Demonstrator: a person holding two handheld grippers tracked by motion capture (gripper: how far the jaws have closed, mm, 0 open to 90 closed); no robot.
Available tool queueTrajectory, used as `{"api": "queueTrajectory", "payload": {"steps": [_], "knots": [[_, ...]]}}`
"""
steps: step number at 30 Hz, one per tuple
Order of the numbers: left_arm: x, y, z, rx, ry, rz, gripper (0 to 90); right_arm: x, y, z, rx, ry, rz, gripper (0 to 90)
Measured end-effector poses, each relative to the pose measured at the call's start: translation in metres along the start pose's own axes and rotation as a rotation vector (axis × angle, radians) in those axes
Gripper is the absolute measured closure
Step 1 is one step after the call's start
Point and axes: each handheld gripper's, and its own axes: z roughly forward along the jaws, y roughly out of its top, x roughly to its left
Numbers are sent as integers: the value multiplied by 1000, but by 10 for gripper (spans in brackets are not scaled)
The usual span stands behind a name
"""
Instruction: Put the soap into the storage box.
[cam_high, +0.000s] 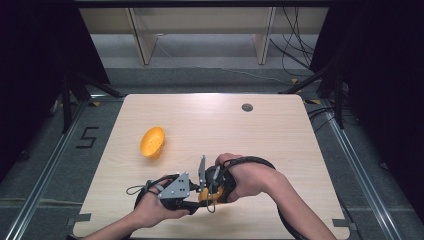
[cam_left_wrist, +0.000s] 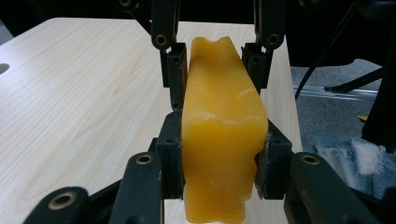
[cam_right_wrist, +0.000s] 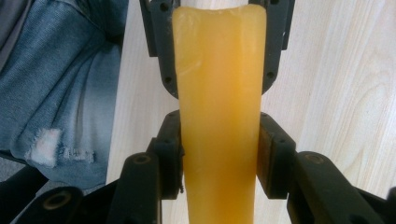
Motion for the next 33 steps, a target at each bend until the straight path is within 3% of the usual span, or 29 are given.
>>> {"api": "queueTrajectory", "payload": {"steps": [7,8,9,11,15,16,19,20,22,23,24,26,28,29,30,32,33], "knots": [[-1,4,-5,-6,16,-9,607,-2,-2,-3,-24,-21,1,503],[0,3,-5,-7,14,-8,607,1,-4,-5,-25,-20,53,479],[1,3,-5,-1,14,-18,607,-3,-6,-7,-34,-33,19,464],[1,1,-6,-2,30,-29,607,-3,-9,-13,-79,-53,45,435],[8,-2,-13,-7,71,-43,607,-7,-21,-29,-188,-139,16,376],[11,-2,-15,-18,84,-51,607,-3,-27,-35,-215,-150,77,370],[18,-2,-24,-25,141,-74,607,-2,-47,-45,-277,-212,149,368],[22,-2,-29,-28,159,-83,607,-3,-52,-46,-297,-230,144,378],[28,-4,-35,-44,193,-128,607,0,-69,-46,-344,-273,224,386],[32,-4,-38,-51,205,-115,607,0,-77,-45,-371,-303,235,390],[33,-5,-40,-54,228,-145,607,2,-84,-43,-389,-315,290,403],[36,-5,-45,-60,250,-148,607,3,-98,-38,-424,-333,332,407],[39,-6,-48,-65,257,-144,607,6,-110,-31,-447,-355,394,426],[38,-7,-49,-65,270,-163,607,7,-114,-26,-460,-367,426,426],[40,-7,-51,-59,264,-144,607,8,-118,-21,-475,-386,459,426],[38,-8,-52,-70,269,-173,607,11,-126,-11,-504,-415,538,439],[38,-8,-53,-63,272,-158,607,12,-130,-5,-536,-432,571,441]]}}
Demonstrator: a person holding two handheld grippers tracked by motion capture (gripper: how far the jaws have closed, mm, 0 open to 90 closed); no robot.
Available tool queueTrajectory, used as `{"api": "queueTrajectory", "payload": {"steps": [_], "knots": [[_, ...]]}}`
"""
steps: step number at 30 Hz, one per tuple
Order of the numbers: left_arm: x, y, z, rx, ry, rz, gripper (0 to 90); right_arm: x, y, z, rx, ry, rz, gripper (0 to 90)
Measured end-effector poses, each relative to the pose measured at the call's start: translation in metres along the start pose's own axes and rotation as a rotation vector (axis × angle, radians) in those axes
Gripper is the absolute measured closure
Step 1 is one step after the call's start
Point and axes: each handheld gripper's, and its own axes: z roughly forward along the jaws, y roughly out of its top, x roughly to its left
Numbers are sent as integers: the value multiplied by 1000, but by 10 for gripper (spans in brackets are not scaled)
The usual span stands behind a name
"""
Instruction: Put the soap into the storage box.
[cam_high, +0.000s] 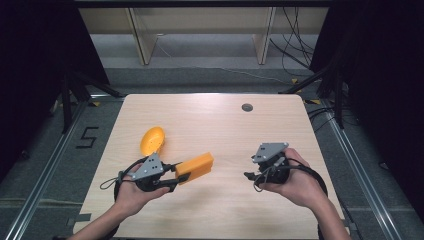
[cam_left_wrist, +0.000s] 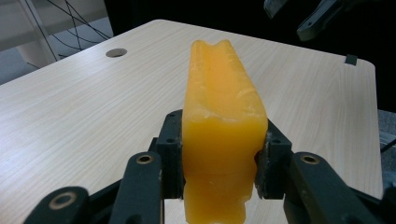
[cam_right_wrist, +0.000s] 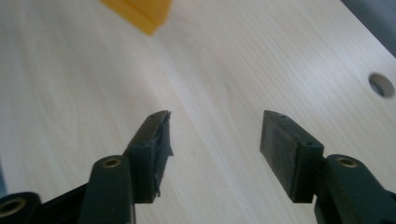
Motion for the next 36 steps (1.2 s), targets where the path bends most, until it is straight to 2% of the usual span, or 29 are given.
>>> {"api": "queueTrajectory", "payload": {"steps": [1,2,3,5,6,7,8,11,12,17,18,20,21,22,23,25,28,29,30,36], "knots": [[0,-1,-1,-9,-2,-9,607,1,-7,1,-5,-14,71,443],[-1,0,-2,-1,6,-3,607,1,-14,3,-18,-22,93,455],[0,0,-3,-4,3,2,607,3,-21,5,-31,-46,149,459],[0,-1,-6,-11,9,-14,607,2,-36,9,-74,-101,208,474],[0,-1,-7,-8,14,-10,607,2,-43,10,-107,-127,248,474],[0,-1,-8,-10,18,-19,607,4,-49,11,-131,-144,310,476],[1,-1,-9,-17,14,-20,607,5,-56,12,-145,-165,334,478],[3,1,-12,-24,29,-20,607,8,-69,13,-141,-206,358,480],[3,2,-13,-31,32,-34,607,9,-71,12,-146,-199,384,478],[7,4,-16,-51,57,-47,607,12,-72,12,-163,-199,387,482],[7,4,-16,-61,57,-55,607,14,-70,11,-168,-201,416,481],[8,4,-17,-61,73,-64,607,13,-70,11,-190,-213,402,482],[9,4,-18,-59,77,-61,607,14,-70,11,-194,-218,415,483],[10,4,-18,-54,87,-66,607,11,-71,11,-204,-239,385,482],[11,4,-18,-58,91,-66,607,11,-71,11,-218,-240,394,482],[14,4,-20,-61,107,-74,607,12,-71,9,-212,-247,414,479],[17,4,-22,-65,121,-82,607,10,-73,10,-216,-261,403,478],[19,4,-22,-69,123,-83,607,11,-73,9,-209,-256,419,478],[20,4,-22,-78,122,-83,607,10,-74,10,-213,-261,402,478],[27,4,-26,-78,152,-101,607,10,-74,9,-210,-262,399,477]]}}
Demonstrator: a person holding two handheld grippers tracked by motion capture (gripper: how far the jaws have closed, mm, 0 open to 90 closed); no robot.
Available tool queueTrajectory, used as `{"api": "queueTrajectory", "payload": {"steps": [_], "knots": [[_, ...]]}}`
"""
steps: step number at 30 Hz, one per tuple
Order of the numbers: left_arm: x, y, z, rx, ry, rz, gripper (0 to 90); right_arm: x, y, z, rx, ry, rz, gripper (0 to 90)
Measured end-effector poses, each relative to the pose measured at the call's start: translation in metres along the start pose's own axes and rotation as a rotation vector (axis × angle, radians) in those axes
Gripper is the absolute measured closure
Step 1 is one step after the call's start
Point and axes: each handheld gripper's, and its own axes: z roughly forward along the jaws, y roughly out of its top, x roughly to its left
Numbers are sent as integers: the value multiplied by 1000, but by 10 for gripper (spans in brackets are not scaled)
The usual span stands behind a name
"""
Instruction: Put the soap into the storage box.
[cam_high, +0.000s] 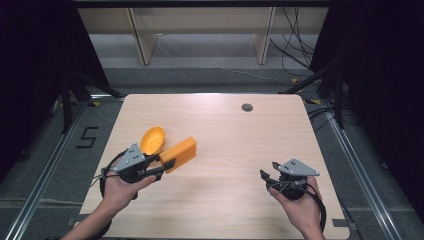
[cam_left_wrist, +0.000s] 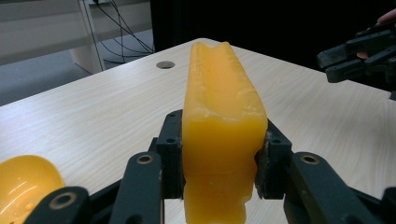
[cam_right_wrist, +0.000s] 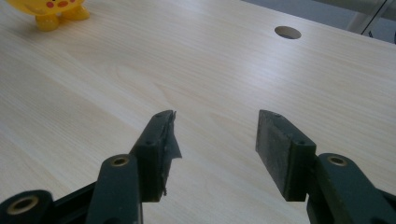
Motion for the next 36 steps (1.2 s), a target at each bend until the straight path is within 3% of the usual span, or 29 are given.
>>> {"api": "queueTrajectory", "payload": {"steps": [11,17,19,21,36], "knots": [[15,0,-5,-10,58,-21,607,0,0,0,0,-5,-3,473],[26,-1,-10,-14,101,-37,608,0,0,0,1,1,24,468],[29,-1,-11,-14,111,-41,608,-1,0,0,-10,-19,4,466],[31,-1,-11,-12,117,-46,607,0,0,0,-1,-2,23,465],[45,0,-11,-23,174,-58,608,0,0,0,-2,-12,0,460]]}}
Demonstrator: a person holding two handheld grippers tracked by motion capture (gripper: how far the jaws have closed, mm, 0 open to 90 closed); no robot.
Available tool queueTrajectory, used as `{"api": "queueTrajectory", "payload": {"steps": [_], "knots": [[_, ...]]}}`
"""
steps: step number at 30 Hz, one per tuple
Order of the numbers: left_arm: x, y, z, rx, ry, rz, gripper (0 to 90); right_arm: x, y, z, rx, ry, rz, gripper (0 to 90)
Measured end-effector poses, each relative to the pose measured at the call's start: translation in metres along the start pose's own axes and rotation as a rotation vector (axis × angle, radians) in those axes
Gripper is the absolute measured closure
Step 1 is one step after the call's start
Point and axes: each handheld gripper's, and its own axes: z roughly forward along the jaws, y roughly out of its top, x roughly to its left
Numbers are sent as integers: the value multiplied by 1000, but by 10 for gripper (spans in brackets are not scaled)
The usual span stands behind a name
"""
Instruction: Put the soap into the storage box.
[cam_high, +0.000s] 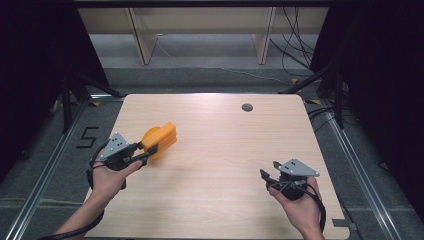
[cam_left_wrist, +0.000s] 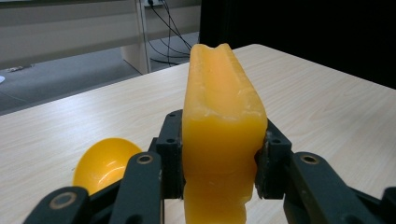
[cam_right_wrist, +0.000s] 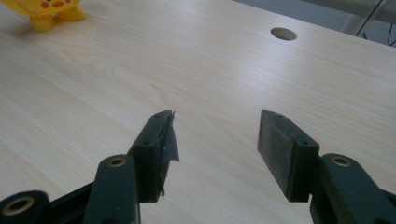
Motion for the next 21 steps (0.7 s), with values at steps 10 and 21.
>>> {"api": "queueTrajectory", "payload": {"steps": [10,21], "knots": [[11,1,4,-13,36,-24,607,2,0,1,8,9,15,459],[18,-1,13,-8,163,-85,607,1,-1,1,17,10,8,459]]}}
